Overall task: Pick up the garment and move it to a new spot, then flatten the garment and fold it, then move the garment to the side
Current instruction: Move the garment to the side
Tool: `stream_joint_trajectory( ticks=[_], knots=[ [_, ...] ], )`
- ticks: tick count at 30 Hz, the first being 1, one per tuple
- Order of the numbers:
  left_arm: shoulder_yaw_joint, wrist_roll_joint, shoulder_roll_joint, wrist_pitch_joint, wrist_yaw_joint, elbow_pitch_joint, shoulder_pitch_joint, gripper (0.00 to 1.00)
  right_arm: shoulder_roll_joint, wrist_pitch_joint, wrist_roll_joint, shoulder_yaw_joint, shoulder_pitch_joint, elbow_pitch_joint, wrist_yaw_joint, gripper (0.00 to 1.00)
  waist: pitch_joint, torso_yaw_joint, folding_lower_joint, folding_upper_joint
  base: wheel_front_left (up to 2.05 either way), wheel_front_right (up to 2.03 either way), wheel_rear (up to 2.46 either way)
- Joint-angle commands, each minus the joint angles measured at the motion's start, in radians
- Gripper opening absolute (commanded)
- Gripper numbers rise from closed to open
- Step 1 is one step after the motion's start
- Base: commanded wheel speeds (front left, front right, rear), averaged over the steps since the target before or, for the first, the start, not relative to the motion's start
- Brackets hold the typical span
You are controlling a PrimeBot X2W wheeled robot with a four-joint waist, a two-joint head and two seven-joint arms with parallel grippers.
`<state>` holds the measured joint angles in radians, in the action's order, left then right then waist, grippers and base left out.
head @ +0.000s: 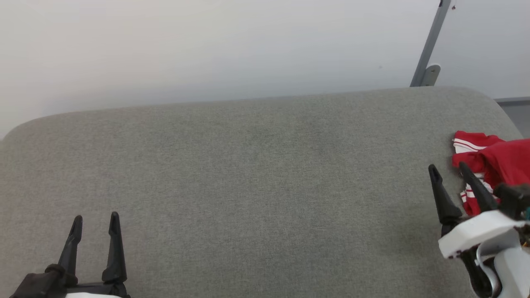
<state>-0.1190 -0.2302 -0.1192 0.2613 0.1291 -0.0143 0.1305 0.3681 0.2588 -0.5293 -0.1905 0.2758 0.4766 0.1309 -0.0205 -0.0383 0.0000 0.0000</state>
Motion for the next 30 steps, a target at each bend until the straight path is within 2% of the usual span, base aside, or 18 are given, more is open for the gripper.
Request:
stream_joint_trajectory(
  ticks=[1,12,24,30],
  knots=[
    [-0.003,0.001,0.003,0.005,0.002,-0.008,0.010,1.00,-0.014,0.005,0.011,0.015,-0.026,-0.025,0.000,1.00,-0.005,0.005,0.0000,0.0000,0.00,0.00,0.00],
    [-0.025,0.024,0.015,0.005,0.002,-0.012,0.070,1.00,-0.128,-0.009,0.145,0.186,-0.226,-0.220,0.000,1.00,-0.029,0.019,0.0000,0.0000,0.00,0.00,0.00],
    [-0.017,0.026,0.014,0.005,0.002,0.022,0.109,1.00,-0.212,-0.032,0.211,0.264,-0.352,-0.335,0.000,1.00,-0.037,0.016,0.0000,0.0000,0.00,0.00,0.00],
    [-0.004,0.019,0.010,0.005,0.002,0.037,0.111,1.00,-0.238,-0.038,0.235,0.265,-0.376,-0.363,0.000,1.00,-0.039,0.012,0.0000,0.0000,0.00,0.00,0.00]
  ],
)
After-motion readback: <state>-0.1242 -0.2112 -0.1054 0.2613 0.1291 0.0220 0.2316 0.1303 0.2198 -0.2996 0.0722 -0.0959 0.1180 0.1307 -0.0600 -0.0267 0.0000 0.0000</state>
